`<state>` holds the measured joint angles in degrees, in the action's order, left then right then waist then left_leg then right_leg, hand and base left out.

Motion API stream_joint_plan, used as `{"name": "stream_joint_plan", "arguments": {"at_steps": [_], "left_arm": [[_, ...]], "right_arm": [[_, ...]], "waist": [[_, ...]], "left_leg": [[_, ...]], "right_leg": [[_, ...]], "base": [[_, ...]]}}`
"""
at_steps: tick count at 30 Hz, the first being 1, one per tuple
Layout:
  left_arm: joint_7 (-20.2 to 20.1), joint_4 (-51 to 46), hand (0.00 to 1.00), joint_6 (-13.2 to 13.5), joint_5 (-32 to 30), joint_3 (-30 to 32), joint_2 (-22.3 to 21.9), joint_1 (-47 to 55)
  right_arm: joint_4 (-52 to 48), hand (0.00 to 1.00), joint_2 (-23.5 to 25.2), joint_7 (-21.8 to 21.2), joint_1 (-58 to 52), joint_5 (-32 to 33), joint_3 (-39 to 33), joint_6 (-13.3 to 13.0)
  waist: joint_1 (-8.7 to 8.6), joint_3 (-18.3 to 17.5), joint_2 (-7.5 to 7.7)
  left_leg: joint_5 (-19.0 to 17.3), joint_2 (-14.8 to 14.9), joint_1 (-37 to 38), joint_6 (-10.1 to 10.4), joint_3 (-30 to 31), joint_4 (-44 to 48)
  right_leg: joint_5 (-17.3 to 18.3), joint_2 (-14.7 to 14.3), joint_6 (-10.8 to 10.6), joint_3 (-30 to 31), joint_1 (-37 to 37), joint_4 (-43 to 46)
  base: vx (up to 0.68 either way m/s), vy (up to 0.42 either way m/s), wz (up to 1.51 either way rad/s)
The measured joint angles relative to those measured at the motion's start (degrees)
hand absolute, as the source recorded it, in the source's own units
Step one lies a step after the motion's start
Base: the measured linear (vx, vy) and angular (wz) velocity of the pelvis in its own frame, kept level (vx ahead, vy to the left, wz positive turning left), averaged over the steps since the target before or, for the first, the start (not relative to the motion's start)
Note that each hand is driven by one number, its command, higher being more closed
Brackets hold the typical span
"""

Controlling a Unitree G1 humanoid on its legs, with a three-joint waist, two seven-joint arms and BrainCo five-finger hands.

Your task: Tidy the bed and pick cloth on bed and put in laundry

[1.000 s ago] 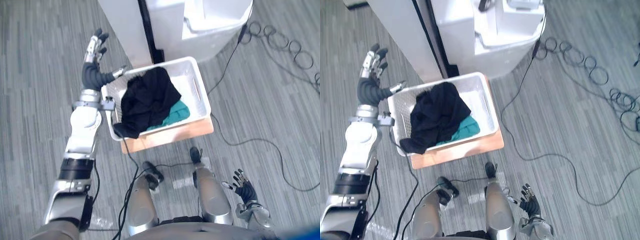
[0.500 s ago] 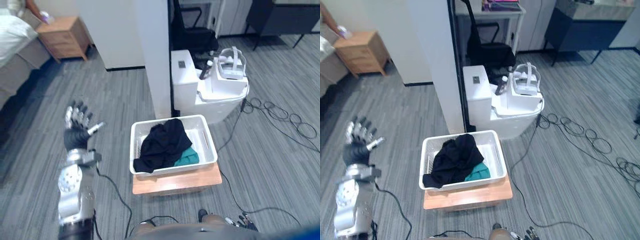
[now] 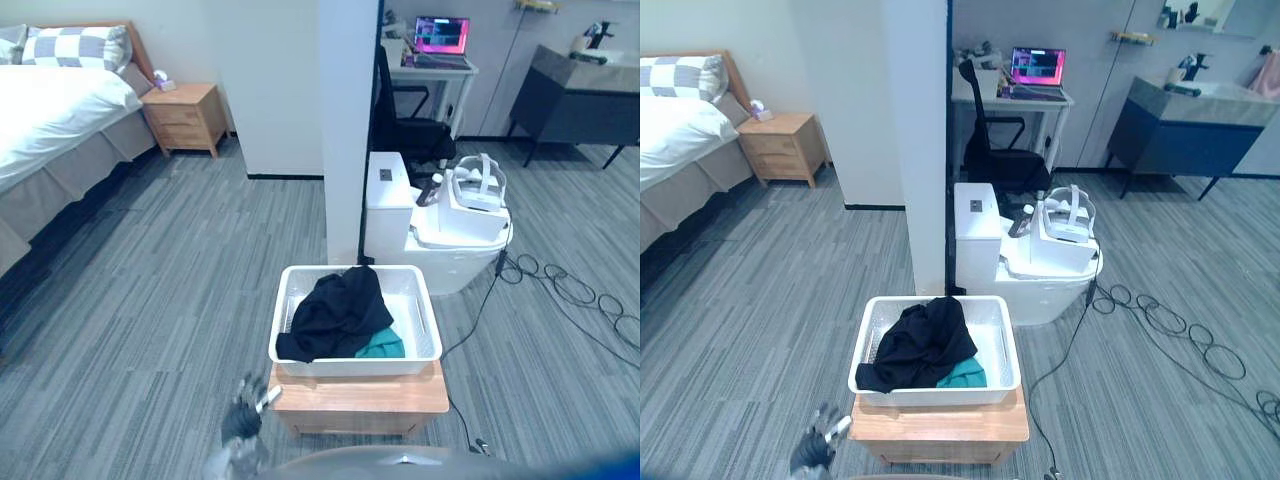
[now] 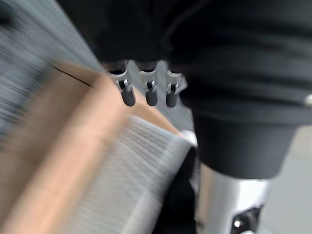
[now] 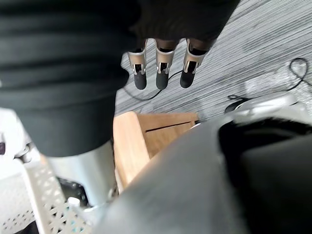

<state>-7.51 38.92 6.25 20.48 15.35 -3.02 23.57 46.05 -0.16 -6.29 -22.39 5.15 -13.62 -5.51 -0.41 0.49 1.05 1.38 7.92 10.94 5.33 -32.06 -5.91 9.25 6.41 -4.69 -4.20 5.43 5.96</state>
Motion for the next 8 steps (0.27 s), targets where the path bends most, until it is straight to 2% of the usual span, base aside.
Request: {"name": "stream_joint_plan", "arguments": {"at_steps": [3,6,8], "left_arm": [[3.18,7.29,0.00,-0.10,-3.28,5.80,0.11,-1.26],[4.11,9.23,0.00,-3.81,-6.88,8.37,0.19,-2.48],[3.57,9.78,0.00,-7.39,-11.36,9.67,0.18,-3.76]], "right_arm": [[1.75,0.00,0.15,-0.22,1.43,-1.07,-2.16,0.00],[3.50,0.00,0.03,-0.22,2.48,-1.61,-3.66,0.03],[4.60,0.00,-0.29,-0.30,4.06,-1.82,-4.19,0.11]], "waist": [[0.05,-0.10,-0.32],[0.58,-0.28,-0.61],[1.00,-0.48,-1.11]], "left_leg": [[-0.03,-0.10,0.01,0.05,0.94,-0.03],[-0.06,-0.13,-0.02,0.12,1.24,-0.04],[-0.08,-0.09,-0.03,0.19,1.24,-0.05]], "right_leg": [[0.26,0.21,-0.03,-1.08,0.73,-0.19],[0.23,0.21,-0.05,-1.49,1.23,-0.88],[0.23,0.13,-0.05,-1.49,1.30,-1.07]], "base": [[0.02,-0.009,0.15],[0.02,-0.002,0.08],[0.00,0.000,0.00]]}}
